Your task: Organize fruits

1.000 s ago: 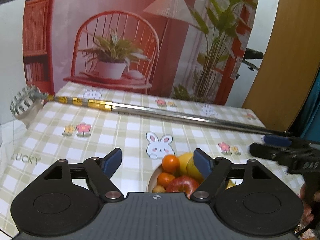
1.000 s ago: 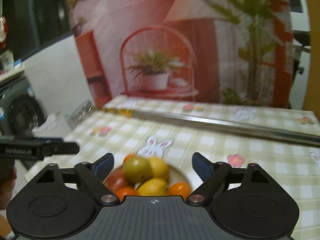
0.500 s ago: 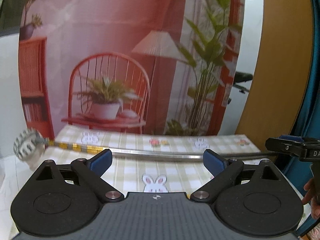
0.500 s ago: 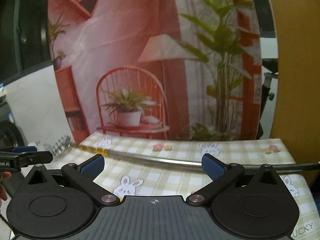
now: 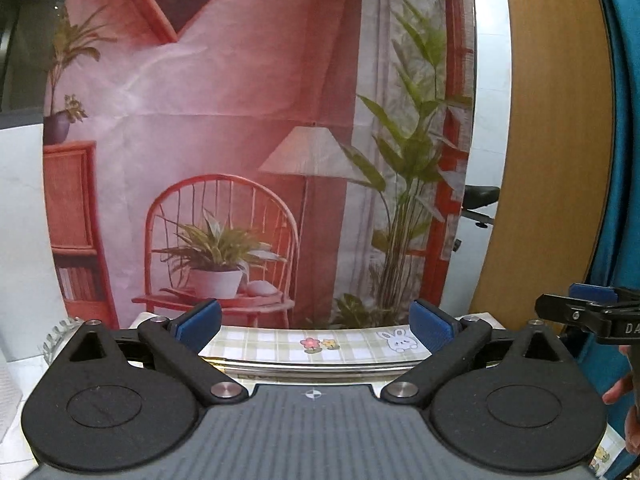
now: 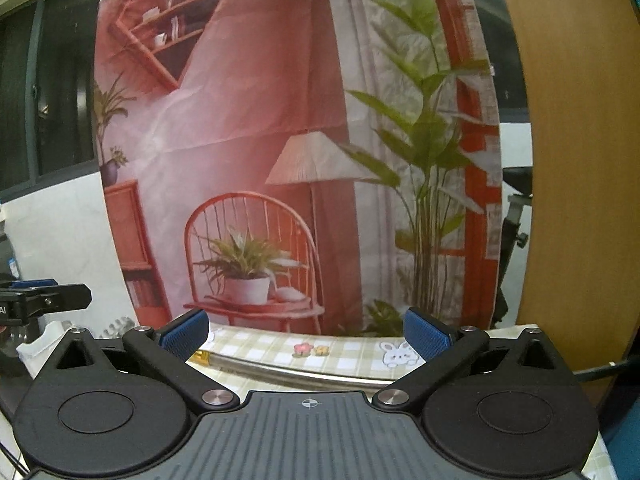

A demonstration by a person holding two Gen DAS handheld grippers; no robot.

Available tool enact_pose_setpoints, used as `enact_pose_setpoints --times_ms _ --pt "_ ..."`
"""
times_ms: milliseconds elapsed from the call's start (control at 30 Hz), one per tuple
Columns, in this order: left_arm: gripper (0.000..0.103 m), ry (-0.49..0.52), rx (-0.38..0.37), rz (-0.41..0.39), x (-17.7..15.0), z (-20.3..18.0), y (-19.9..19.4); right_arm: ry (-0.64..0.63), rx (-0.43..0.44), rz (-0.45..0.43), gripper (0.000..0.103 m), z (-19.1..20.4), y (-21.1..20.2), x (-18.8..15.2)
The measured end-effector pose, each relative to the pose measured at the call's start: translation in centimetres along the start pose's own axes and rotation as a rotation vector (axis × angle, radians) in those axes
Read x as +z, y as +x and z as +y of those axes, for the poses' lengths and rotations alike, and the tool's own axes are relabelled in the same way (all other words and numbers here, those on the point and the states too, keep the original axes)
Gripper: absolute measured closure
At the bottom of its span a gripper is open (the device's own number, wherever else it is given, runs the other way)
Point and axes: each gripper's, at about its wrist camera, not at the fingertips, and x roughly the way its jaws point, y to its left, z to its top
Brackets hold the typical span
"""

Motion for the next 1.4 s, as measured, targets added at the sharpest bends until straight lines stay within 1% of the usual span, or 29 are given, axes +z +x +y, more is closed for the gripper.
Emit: enact_pose_setpoints --times_ms 100,200,600,933,1400 --pt "0.0 0.016 0.033 -0.01 0.16 -0.38 -0.29 0.004 -0.008 -0.014 0.0 -0.04 -0.42 0.29" --pt "0.0 0.029 0.049 -0.018 0.31 -0.55 -0.71 0.009 -0.011 -0.023 0.0 -0.14 -0.68 0.45" --pt "0.0 0.017 0.047 -0.011 0.39 -0.21 -0.76 0.012 -0.015 -0.026 0.0 -0.26 -0.94 0.52" --pt "0.0 0.016 0.027 -0.009 0.33 -0.08 -0.7 0.02 -0.023 -0.023 0.0 -0.29 -1.08 0.15" --pt "0.0 0.017 0.049 -0.012 0.29 0.07 -0.59 0.025 -0.026 -0.02 0.0 -0.34 -1.09 0.06"
